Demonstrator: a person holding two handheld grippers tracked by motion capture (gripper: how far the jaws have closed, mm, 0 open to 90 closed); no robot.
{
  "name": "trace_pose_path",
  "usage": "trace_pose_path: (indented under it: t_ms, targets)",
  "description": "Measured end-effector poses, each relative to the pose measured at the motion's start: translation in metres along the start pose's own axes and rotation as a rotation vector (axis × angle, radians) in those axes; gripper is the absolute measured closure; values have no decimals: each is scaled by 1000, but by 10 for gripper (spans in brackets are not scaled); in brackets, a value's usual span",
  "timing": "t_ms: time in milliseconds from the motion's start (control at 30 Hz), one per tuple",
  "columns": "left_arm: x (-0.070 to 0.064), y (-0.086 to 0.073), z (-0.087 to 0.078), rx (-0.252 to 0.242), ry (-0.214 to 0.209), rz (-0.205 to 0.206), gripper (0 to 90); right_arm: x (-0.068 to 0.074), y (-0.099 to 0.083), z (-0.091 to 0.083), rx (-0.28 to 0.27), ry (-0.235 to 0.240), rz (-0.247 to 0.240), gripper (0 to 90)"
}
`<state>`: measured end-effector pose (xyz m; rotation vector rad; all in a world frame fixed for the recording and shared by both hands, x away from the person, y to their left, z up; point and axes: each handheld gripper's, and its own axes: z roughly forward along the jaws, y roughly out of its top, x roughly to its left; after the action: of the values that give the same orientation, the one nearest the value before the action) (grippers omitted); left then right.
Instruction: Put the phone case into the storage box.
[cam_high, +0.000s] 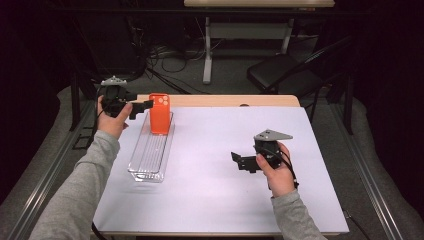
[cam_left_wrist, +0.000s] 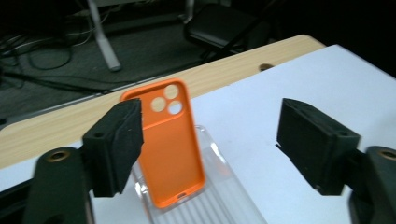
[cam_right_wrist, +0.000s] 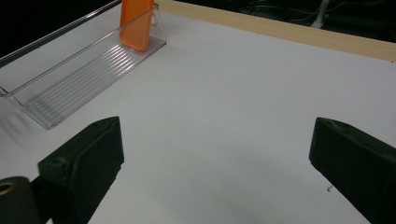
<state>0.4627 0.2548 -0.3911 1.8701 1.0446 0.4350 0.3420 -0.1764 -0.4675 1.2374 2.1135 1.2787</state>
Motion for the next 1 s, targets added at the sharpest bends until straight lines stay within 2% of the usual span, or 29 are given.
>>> trace_pose_path:
  t_ms: [300, 433, 567, 800, 900, 1000]
  targets:
    - [-17, 0, -11, -21, -67, 39, 175, 3, 5, -7, -18, 13, -11, 3]
    - [-24, -3, -14, -9, -83, 60, 175, 4, 6, -10, -22, 18, -13, 2]
    - [-32, -7, -19, -7, -123, 87, 163, 5, 6, -12, -15, 30, -10, 0]
    - [-49, -13, -27, -19, -116, 104, 159, 5, 8, -16, -26, 22, -11, 0]
    - [-54, -18, -28, -24, -127, 113, 154, 6, 9, -17, -30, 21, -14, 0]
    - [-58, -22, -29, -24, -120, 118, 139, 6, 10, -20, -28, 19, -18, 0]
